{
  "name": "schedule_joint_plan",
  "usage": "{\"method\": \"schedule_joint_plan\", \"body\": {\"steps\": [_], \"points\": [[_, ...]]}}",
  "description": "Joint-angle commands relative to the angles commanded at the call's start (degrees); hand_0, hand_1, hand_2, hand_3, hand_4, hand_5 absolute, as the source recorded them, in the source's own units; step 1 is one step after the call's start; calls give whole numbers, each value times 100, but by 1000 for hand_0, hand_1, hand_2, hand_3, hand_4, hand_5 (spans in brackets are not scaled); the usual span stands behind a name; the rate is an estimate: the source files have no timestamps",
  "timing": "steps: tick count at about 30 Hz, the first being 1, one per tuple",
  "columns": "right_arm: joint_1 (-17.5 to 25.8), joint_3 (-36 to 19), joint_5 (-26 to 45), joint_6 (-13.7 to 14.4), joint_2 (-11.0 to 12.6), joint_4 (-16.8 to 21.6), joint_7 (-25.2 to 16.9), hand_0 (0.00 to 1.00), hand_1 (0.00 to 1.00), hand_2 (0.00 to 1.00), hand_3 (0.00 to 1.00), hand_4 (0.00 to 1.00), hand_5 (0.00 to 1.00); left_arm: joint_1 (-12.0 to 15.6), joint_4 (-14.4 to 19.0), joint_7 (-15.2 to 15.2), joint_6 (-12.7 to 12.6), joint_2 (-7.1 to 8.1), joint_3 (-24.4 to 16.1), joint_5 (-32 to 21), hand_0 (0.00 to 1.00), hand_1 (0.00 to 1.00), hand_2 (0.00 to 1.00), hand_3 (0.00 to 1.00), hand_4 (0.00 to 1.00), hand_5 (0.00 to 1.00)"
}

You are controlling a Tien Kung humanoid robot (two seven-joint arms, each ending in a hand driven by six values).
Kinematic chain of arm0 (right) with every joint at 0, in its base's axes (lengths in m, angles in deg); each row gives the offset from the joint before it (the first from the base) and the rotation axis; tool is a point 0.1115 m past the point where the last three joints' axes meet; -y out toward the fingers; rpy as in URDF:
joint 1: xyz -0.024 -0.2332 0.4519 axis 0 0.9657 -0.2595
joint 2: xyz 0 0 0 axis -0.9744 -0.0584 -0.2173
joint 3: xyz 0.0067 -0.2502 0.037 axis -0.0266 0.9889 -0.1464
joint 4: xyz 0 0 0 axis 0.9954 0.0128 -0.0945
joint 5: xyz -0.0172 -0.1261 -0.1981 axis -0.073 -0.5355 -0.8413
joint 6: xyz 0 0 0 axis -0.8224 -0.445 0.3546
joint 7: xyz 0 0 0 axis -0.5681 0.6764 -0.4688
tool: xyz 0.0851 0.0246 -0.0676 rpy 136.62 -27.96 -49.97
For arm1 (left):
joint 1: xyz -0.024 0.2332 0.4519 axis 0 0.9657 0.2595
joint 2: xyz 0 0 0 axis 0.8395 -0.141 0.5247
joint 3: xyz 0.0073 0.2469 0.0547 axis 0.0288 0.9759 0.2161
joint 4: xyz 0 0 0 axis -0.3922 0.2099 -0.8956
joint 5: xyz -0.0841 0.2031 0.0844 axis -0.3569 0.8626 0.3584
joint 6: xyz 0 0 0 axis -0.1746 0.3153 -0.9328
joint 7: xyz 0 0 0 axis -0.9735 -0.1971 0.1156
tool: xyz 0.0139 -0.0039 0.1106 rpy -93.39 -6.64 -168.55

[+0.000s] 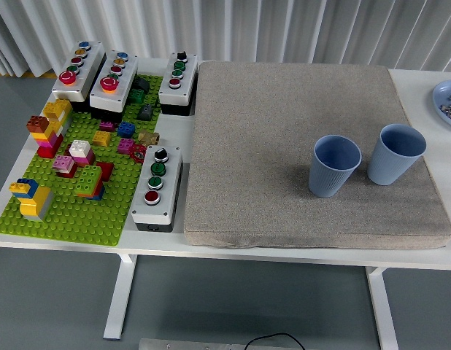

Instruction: Pick cup pour cup place

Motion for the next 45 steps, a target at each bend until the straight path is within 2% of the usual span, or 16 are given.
{"method": "schedule_joint_plan", "body": {"steps": [45], "points": [[-30, -34, 33, -23, 5, 15, 17, 904, 854, 920, 918, 725, 998, -15, 0, 7, -6, -7, -46, 27, 745, 772, 824, 668, 503, 913]]}}
